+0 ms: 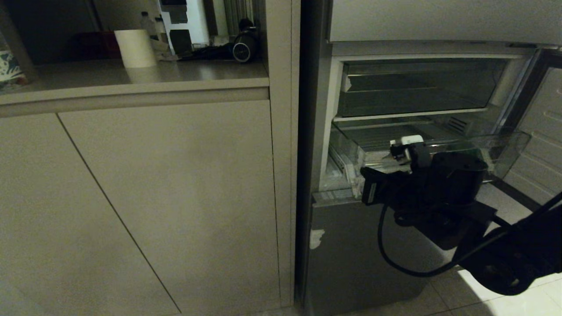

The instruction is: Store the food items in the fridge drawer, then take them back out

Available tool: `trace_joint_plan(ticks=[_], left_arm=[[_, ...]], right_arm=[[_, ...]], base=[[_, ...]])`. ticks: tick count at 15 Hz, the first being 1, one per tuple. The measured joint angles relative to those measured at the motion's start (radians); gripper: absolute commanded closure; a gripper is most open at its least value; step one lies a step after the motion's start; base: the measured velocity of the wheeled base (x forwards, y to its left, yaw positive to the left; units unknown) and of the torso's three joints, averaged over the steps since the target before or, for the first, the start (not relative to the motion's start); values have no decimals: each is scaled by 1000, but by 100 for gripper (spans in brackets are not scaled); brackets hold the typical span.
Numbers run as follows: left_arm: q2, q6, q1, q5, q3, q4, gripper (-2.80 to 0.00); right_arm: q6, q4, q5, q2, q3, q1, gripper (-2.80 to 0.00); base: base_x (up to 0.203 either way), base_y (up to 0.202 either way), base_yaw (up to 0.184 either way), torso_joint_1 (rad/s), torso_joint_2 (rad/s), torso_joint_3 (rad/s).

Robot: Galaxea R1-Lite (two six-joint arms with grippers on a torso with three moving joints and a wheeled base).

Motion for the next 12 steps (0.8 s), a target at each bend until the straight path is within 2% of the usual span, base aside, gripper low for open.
trace_joint_plan(ticks=[8,10,12], left_arm=[[0,0,0,0,0,0,0],[0,0,0,0,0,0,0],[0,0,0,0,0,0,0]], right_arm=[[20,-2,-19,-197,218,22,-280],[19,10,-31,-255,239,22,-280],[17,77,-40,-316,235,11,-280]], base=[[0,0,0,0,0,0],[0,0,0,0,0,0],[0,0,0,0,0,0]])
